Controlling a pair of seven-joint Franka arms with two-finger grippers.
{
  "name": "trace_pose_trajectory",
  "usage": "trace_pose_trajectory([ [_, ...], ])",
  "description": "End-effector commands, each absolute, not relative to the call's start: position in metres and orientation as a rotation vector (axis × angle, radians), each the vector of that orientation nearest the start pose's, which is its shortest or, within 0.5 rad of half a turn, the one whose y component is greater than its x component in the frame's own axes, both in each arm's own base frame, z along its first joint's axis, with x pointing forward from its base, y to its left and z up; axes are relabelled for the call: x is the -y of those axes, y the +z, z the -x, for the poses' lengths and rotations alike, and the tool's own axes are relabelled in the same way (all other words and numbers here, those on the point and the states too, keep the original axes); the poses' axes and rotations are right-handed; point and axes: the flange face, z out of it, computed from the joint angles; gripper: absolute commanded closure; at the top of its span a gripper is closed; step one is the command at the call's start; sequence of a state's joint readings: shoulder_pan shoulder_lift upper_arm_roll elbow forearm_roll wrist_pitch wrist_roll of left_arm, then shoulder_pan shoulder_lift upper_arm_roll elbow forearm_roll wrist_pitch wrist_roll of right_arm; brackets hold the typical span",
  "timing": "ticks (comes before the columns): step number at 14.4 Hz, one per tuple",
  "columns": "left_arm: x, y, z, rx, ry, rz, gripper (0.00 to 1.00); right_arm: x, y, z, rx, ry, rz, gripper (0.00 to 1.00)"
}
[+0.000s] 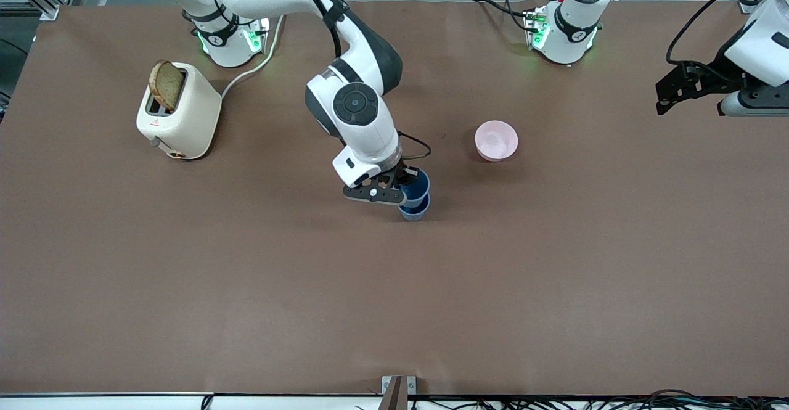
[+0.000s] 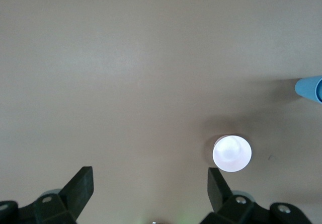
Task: Stack blue cups with both arms
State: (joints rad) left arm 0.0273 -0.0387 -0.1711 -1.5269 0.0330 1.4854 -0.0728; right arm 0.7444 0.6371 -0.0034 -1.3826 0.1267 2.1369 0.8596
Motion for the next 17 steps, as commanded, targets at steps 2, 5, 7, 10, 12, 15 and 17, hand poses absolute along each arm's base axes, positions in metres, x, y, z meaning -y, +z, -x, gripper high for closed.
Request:
trace_pose_trajectory([
  [2,0.074,0.661,-0.523,-0.148,0.015,3.114,0.00,-0.504,0.363,-0.538,-0.250,-0.058,2.975,0.00],
  [5,0.075,0.661,-0.523,-0.153,0.014,3.113,0.00,-0.455,0.440,-0.555,-0.334,-0.108,2.981,0.00],
  [7,0.074,0.661,-0.523,-0.150,0.015,3.113,0.00,-0.389,0.506,-0.571,-0.443,-0.133,2.996,0.00],
  [10,0.075,0.661,-0.523,-0.150,0.014,3.113,0.00,-0.280,0.574,-0.576,-0.565,-0.057,3.056,0.00],
  [12,0.074,0.661,-0.523,-0.148,0.014,3.113,0.00,-0.222,0.597,-0.580,-0.615,-0.031,3.064,0.00],
  [15,0.074,0.661,-0.523,-0.148,0.014,3.113,0.00,-0.105,0.620,-0.592,-0.687,-0.005,3.043,0.00],
  [17,0.075,0.661,-0.523,-0.150,0.014,3.113,0.00,-0.033,0.634,-0.589,-0.655,0.014,3.025,0.00],
])
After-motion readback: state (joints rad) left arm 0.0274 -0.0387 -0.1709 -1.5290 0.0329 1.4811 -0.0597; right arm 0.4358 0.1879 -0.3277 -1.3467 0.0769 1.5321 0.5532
